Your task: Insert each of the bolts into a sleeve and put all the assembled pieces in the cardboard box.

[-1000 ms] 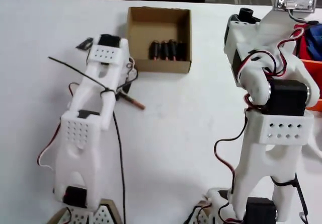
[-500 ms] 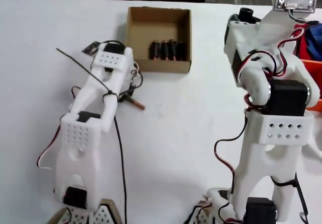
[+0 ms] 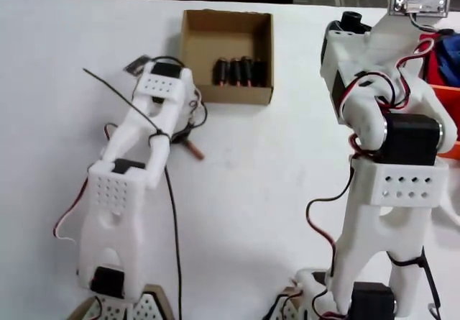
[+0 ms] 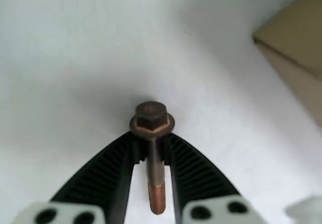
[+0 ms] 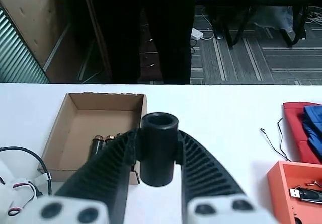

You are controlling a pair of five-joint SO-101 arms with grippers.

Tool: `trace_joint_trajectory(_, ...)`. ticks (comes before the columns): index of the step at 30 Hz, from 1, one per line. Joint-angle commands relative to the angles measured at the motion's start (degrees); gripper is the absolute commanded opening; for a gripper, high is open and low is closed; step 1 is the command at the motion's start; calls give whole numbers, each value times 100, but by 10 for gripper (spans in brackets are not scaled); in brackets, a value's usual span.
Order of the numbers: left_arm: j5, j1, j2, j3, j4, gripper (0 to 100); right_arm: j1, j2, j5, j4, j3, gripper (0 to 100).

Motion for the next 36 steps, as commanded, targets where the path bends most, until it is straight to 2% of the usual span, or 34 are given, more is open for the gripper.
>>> trace_joint_trajectory(1,-422,-334,-62,40,229,25,-4,-75,53,-163,-62,20)
trace_joint_trajectory(4,-1600,-422,-105,-110,589,25,-4,-75,62,-163,-62,20)
trace_joint_trajectory(8,-4519,-633,-44,-576,1547,25,-4,-75,62,-163,-62,20)
trace_joint_trajectory(10,-5855,-721,-44,-673,1644,25,-4,-75,62,-163,-62,20)
trace_joint_trajectory(13,-7024,-835,-44,-716,1600,25,-4,-75,79,-163,-62,20)
trace_joint_trajectory(18,-7622,-1037,-62,-752,1319,26,-4,-75,88,-163,-70,20)
trace_joint_trajectory(23,-7429,-1116,-44,-1095,1178,31,-4,-75,88,-163,-70,20)
trace_joint_trajectory(28,-7385,-1116,-35,-1165,1064,103,-4,-75,88,-163,-70,20)
trace_joint_trajectory(36,-7411,-1204,396,-1218,835,109,-4,-75,88,-163,-70,20)
